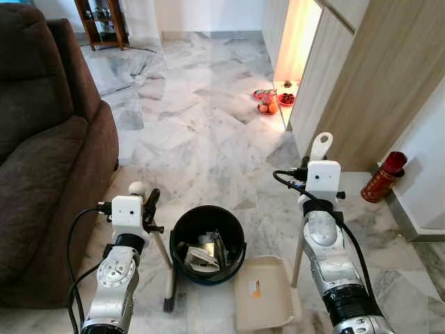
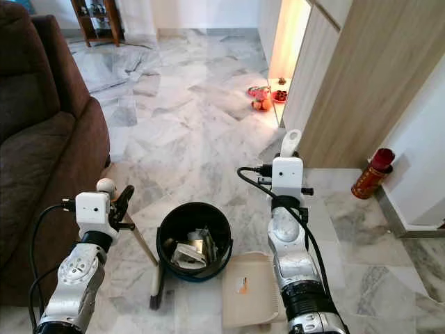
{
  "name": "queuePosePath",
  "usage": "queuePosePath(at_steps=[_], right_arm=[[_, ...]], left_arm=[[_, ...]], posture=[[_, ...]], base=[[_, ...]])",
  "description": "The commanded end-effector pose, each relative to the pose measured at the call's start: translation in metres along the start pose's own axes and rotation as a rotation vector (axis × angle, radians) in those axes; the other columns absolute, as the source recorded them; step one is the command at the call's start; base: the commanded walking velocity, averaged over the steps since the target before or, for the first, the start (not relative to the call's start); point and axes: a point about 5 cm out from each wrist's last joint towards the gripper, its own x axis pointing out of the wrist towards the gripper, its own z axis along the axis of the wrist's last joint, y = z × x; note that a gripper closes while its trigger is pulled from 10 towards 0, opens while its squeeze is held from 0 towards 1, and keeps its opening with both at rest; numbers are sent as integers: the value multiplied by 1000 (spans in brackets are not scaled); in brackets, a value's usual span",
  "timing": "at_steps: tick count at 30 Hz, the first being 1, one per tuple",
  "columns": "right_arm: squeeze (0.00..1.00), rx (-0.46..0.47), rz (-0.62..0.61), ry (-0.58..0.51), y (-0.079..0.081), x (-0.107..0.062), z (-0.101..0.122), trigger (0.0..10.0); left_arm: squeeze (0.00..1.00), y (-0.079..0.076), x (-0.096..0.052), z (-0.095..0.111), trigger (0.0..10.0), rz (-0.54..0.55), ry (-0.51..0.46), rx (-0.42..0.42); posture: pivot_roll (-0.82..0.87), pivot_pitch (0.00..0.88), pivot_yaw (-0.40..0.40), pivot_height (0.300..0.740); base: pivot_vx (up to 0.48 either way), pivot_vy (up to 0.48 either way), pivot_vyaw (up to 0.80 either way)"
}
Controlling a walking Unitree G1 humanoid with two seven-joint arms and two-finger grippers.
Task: Sweep floor
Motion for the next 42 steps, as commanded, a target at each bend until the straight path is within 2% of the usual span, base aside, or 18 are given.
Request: queuePosePath(at_steps=[1, 8, 19, 42], right_arm=[[0, 16, 0, -84, -1, 7, 16, 10000], [0, 9, 28, -105, 4, 7, 16, 10000], [0, 3, 25, -105, 2, 7, 13, 10000], [0, 3, 29, -113, 3, 8, 13, 10000]], left_arm=[[0, -2, 2, 11, 10000, -12, -48, -17], [0, -2, 3, 11, 10000, -17, -48, -23], [0, -2, 3, 13, 10000, -14, -53, -25], [0, -3, 3, 14, 10000, -16, -59, -29]], posture=[[42, 67, -7, 740], [45, 80, -7, 740], [55, 96, -6, 740], [57, 112, -9, 740]], base=[[0, 0, 0], [0, 0, 0], [0, 0, 0], [-262, 0, 0]])
